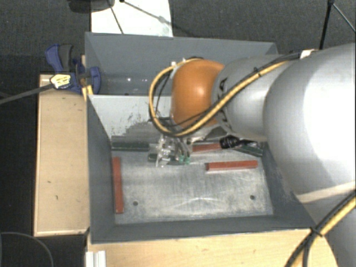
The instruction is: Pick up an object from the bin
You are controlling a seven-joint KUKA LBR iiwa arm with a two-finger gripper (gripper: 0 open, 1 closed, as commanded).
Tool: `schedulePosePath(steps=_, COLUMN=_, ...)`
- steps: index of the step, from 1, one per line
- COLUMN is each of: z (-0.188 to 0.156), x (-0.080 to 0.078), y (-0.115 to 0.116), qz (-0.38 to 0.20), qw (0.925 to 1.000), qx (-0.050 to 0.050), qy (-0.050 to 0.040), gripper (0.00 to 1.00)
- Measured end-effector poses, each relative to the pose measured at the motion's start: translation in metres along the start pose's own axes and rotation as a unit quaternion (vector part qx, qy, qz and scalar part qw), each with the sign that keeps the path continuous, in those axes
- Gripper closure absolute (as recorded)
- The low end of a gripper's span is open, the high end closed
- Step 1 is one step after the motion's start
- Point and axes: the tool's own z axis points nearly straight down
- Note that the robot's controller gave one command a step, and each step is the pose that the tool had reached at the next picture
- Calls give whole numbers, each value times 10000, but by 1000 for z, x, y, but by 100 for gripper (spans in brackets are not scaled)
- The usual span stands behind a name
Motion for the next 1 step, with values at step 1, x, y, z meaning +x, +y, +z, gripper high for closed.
schedulePosePath(steps=1, z=-16, x=-1, y=0, qz=1, qw=10000, qx=-4, qy=-8, gripper=100)
